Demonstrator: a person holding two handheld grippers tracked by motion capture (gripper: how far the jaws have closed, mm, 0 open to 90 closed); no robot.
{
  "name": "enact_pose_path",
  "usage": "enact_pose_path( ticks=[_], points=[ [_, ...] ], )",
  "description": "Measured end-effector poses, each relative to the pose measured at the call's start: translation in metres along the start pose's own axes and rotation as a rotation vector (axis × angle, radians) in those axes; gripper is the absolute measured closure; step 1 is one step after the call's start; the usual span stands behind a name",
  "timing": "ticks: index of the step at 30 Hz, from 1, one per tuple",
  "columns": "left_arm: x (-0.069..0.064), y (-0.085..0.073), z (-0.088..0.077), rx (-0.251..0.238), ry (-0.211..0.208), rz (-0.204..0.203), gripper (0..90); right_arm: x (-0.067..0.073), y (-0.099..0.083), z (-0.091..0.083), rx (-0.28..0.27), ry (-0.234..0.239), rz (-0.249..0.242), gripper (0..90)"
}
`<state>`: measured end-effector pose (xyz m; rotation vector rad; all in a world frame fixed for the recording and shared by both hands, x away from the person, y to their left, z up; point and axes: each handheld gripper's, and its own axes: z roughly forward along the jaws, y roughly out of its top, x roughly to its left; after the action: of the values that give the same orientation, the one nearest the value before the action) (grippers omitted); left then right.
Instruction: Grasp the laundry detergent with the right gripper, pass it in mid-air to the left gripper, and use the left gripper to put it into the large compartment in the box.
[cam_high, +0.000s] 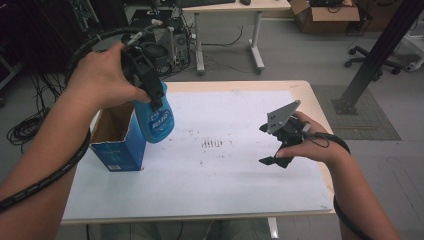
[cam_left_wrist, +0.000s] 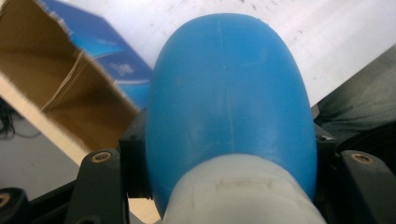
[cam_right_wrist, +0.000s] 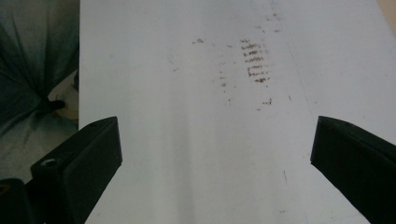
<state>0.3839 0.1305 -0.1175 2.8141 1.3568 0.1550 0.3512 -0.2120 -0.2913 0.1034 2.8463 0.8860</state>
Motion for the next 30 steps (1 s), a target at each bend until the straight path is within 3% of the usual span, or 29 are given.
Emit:
enact_pose_path(
  ticks=[17, 30],
  points=[
    [0.062, -0.019, -0.033, -0.018, -0.013, -0.280, 38.3, -0.006, 0.001, 0.008, 0.071, 0.049, 0.007, 2.4],
    [0.094, -0.033, -0.047, -0.043, 0.005, -0.441, 38.3, -0.009, -0.001, 0.010, 0.089, 0.068, 0.011, 2.6]
  ],
)
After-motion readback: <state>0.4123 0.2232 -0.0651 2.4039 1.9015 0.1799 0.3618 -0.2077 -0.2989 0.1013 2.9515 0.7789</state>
